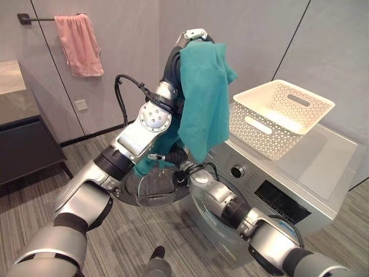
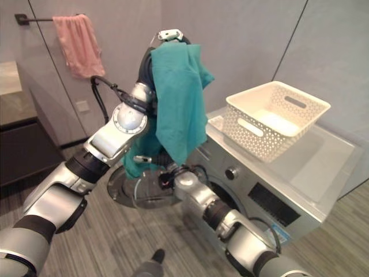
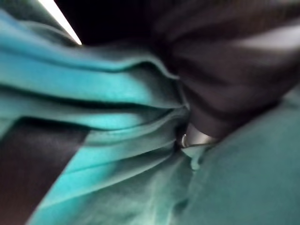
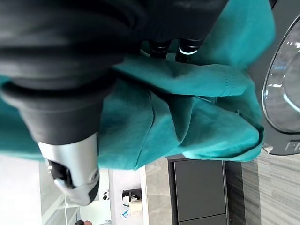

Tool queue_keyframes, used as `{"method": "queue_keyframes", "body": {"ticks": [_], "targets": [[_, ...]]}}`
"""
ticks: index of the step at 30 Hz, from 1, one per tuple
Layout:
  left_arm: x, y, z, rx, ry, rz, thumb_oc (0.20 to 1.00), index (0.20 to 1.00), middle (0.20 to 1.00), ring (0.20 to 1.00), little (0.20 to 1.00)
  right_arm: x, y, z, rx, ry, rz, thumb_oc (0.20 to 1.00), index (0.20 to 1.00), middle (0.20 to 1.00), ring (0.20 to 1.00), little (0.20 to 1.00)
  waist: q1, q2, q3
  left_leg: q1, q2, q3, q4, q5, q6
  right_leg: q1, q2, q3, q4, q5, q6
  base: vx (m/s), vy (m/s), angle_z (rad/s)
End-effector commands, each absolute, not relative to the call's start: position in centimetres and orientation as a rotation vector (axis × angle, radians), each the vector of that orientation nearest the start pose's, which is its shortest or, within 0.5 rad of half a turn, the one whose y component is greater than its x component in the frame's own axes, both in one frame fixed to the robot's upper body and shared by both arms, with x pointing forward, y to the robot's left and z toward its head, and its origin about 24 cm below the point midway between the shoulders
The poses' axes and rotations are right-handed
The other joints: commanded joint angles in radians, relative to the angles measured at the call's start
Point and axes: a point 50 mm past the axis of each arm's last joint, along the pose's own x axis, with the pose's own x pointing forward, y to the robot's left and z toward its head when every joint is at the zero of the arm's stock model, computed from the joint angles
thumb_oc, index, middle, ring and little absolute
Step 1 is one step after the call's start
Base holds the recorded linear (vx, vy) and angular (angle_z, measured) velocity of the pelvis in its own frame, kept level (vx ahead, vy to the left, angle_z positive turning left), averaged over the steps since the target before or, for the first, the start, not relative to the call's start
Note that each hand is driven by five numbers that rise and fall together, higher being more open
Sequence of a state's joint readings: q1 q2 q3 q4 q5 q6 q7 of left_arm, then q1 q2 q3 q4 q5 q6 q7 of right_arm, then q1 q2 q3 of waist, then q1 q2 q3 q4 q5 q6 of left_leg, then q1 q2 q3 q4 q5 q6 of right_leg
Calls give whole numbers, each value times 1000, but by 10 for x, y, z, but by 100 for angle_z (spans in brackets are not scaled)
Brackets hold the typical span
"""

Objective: Grab the laundry basket,head to the washer,open it,put in the laundry and shut it.

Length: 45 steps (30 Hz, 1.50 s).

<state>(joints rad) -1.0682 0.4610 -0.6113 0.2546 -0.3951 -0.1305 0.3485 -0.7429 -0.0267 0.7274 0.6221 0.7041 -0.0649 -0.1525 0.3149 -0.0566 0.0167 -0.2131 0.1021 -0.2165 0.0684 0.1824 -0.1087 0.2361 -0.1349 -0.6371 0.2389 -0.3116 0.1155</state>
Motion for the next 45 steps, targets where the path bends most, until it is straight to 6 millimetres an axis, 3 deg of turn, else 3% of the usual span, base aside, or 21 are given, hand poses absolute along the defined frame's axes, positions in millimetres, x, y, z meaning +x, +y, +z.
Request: {"method": "queue_keyframes", "body": {"ticks": [1, 2, 4, 5, 6, 7, 13, 18, 19, 21, 28, 29, 38, 39, 45], "targets": [[336, 53, 338, 137, -914, -275, 200, 200, 200, 200, 200, 336, 27, 124, 275, -23, 555, 1000, 1000, 1000, 1000, 1000, -6, -29, 54, -54, 3, 78, 56, -81, -19, 8, 42, 110, -200, 44, -98, 21, 6, 3], [337, 54, 333, 114, -898, -270, 200, 200, 200, 200, 200, 341, 24, 128, 364, -13, 501, 1000, 1000, 1000, 1000, 1000, -5, -26, 52, -49, 0, 75, 46, -82, -16, 6, 41, 109, -199, 45, -97, 0, 0, 0], [338, 56, 328, 99, -883, -263, 200, 200, 200, 200, 200, 343, 21, 126, 387, -7, 469, 787, 787, 787, 787, 787, -4, -22, 48, -45, -3, 72, 38, -80, -15, 7, 39, 108, -199, 44, -98, 0, 0, 0], [339, 57, 326, 91, -875, -261, 200, 200, 200, 200, 200, 344, 20, 126, 389, -9, 459, 564, 564, 564, 564, 564, -7, -20, 46, -43, -4, 72, 35, -80, -14, 7, 39, 107, -197, 43, -98, 0, 0, 0], [339, 57, 323, 83, -866, -260, 200, 200, 200, 200, 200, 343, 19, 125, 397, -6, 455, 529, 529, 529, 529, 529, -11, -17, 44, -41, -4, 71, 31, -78, -14, 8, 38, 103, -197, 43, -98, 0, 0, 0], [341, 58, 318, 58, -844, -251, 200, 200, 200, 200, 200, 342, 17, 122, 412, 3, 441, 200, 200, 200, 200, 200, -18, -13, 40, -38, -6, 71, 23, -76, -14, 8, 37, 101, -198, 43, -98, 0, 0, 0], [342, 60, 305, 12, -803, -254, 200, 200, 200, 200, 200, 342, 10, 120, 407, -16, 415, 200, 200, 200, 200, 200, -34, -1, 35, -33, -9, 72, 14, -74, -14, 8, 32, 90, -194, 41, -97, 1, 3, 1], [344, 68, 283, -52, -729, -252, 200, 200, 200, 200, 200, 341, 3, 120, 401, -34, 392, 200, 200, 200, 200, 200, -45, 7, 34, -32, -13, 69, 12, -75, -13, 9, 27, 80, -188, 37, -97, 1, 7, 1], [345, 69, 276, -75, -702, -248, 1000, 1000, 1000, 1000, 1000, 342, 1, 119, 410, -30, 378, 200, 200, 200, 200, 200, -46, 9, 34, -32, -15, 67, 13, -76, -12, 10, 26, 77, -188, 37, -98, 0, 0, 0], [344, 70, 269, -80, -674, -272, 1000, 1000, 1000, 1000, 1000, 345, -5, 119, 423, -28, 354, 200, 200, 200, 200, 200, -50, 12, 33, -32, -16, 67, 11, -76, -11, 9, 25, 75, -186, 37, -97, -2, 8, 5], [327, 105, 245, 25, -675, -272, 1000, 1000, 1000, 1000, 1000, 351, -38, 123, 459, -91, 246, 200, 200, 200, 200, 200, -36, 12, 35, -28, -18, 63, 4, -75, -9, 11, 22, 68, -185, 37, -98, -4, 9, 7], [318, 121, 234, 29, -659, -268, 1000, 1000, 1000, 1000, 1000, 354, -56, 130, 462, -145, 177, 200, 200, 200, 200, 200, -26, 14, 36, -26, -19, 62, 4, -77, -7, 15, 21, 65, -186, 38, -98, -11, 14, 6], [297, 164, 195, 29, -547, -214, 1000, 1000, 1000, 1000, 1000, 355, -105, 160, 478, -335, 2, 200, 200, 200, 200, 200, -2, 11, 31, -27, -24, 56, 16, -89, -1, 26, 17, 62, -190, 38, -98, -5, 5, 2], [293, 174, 185, 14, -510, -186, 1000, 1000, 1000, 1000, 1000, 353, -117, 171, 464, -398, -32, 200, 200, 200, 200, 200, 3, 8, 32, -27, -26, 55, 15, -89, 0, 26, 17, 63, -191, 38, -99, 0, 0, 0], [272, 195, 147, -21, -363, -131, 1000, 1000, 1000, 1000, 1000, 334, -137, 194, 436, -556, -65, 200, 200, 200, 200, 200, 0, -1, 31, -24, -21, 62, 14, -90, 4, 26, 18, 73, -191, 40, -99, 0, 0, 0]]}}
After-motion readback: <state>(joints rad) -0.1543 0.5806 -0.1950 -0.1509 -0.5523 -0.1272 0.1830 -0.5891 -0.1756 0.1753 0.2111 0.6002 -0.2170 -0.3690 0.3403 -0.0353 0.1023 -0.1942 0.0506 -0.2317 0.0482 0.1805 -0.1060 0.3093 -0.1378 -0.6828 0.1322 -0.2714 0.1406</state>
